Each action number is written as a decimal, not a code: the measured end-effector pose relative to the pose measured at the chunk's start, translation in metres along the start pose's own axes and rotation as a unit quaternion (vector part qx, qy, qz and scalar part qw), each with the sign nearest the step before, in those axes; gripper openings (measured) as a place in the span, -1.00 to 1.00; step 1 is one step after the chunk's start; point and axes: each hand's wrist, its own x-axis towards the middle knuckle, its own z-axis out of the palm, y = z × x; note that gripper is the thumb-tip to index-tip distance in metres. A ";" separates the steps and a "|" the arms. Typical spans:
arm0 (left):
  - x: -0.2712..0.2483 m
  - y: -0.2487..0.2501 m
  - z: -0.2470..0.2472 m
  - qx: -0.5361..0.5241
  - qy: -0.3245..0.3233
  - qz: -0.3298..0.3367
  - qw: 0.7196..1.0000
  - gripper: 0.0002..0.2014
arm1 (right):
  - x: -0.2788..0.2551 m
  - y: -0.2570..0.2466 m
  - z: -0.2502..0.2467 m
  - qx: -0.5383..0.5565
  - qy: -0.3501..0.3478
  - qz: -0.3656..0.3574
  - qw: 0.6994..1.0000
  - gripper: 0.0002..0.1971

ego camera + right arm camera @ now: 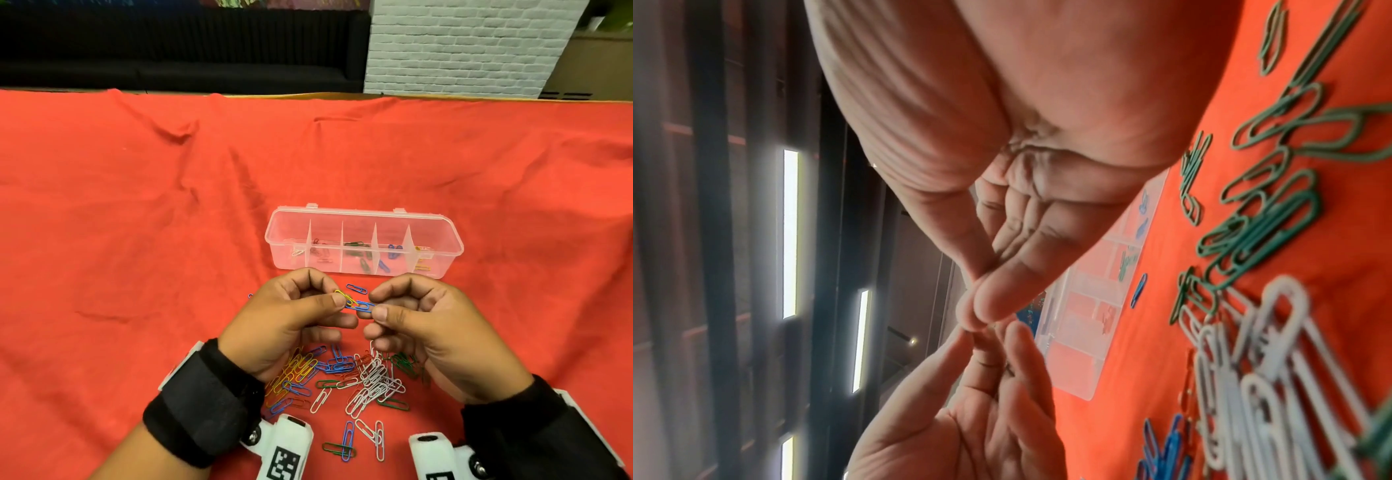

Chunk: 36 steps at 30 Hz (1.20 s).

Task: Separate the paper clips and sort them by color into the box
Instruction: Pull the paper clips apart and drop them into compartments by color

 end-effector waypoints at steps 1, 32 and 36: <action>0.000 0.000 0.000 0.000 0.002 -0.001 1.000 -0.87 | -0.001 0.000 0.000 -0.004 0.000 0.000 1.000 -0.76; 0.004 -0.008 0.005 -0.038 -0.005 -0.065 0.997 -0.89 | 0.001 0.006 -0.004 -0.062 0.045 -0.074 0.994 -0.80; 0.003 -0.007 0.004 -0.035 -0.014 -0.078 0.996 -0.92 | -0.002 0.003 -0.001 -0.050 0.018 -0.075 0.996 -0.79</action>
